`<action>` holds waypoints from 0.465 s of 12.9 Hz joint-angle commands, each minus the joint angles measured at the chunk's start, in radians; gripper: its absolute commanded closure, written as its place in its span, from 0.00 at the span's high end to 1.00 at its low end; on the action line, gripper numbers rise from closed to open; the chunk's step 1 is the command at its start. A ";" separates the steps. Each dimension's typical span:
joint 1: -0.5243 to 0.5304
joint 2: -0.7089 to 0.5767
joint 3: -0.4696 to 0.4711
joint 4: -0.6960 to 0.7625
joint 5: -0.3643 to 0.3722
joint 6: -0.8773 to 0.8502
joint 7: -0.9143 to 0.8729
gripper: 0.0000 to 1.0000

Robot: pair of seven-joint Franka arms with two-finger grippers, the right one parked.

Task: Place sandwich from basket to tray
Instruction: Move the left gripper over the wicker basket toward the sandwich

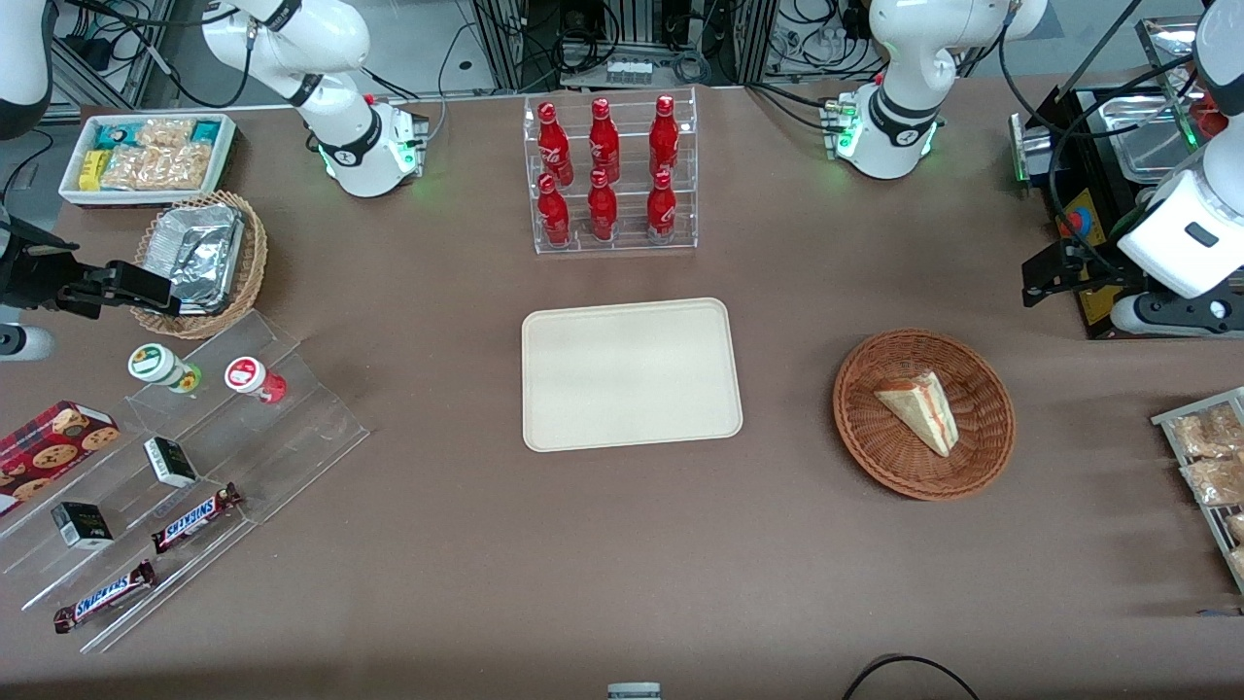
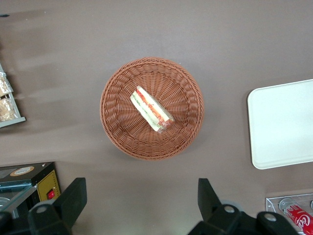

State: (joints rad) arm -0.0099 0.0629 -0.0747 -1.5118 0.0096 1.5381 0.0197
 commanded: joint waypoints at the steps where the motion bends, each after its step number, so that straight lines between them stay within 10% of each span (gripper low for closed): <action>1: -0.012 0.006 0.019 0.021 0.004 -0.007 0.014 1.00; 6: -0.012 0.006 0.018 -0.098 0.016 0.090 -0.001 1.00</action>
State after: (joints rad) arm -0.0099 0.0784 -0.0669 -1.5336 0.0133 1.5610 0.0197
